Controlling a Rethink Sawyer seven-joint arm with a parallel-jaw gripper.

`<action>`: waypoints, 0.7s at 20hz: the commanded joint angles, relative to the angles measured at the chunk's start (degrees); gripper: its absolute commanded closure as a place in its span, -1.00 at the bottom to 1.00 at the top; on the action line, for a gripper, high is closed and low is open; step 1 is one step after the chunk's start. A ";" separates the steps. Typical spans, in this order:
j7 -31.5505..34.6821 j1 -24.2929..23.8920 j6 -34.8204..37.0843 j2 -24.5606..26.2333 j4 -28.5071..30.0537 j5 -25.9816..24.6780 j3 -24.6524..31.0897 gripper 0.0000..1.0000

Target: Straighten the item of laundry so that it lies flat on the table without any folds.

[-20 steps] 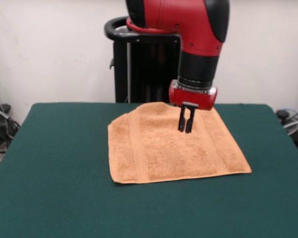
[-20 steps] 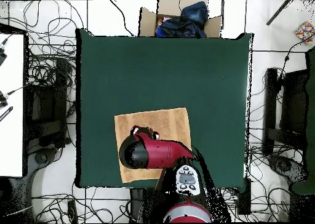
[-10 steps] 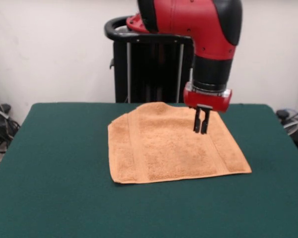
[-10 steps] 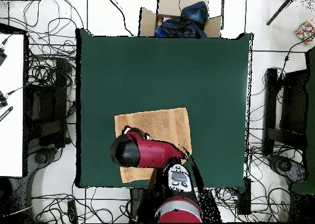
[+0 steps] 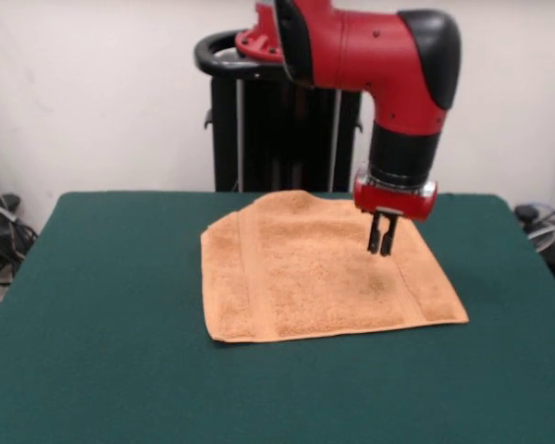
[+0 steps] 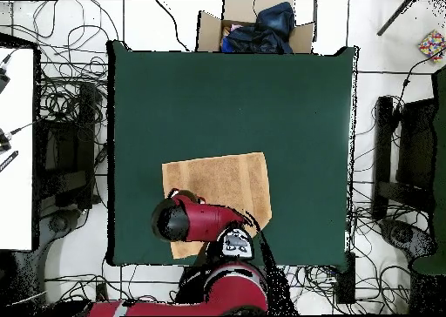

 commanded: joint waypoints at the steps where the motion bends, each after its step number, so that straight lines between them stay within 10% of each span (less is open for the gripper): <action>1: 10.68 -2.99 -9.57 8.93 -1.26 -0.18 1.58 1.00; 14: 8.12 -5.77 -9.38 9.84 -2.90 -0.59 4.78 1.00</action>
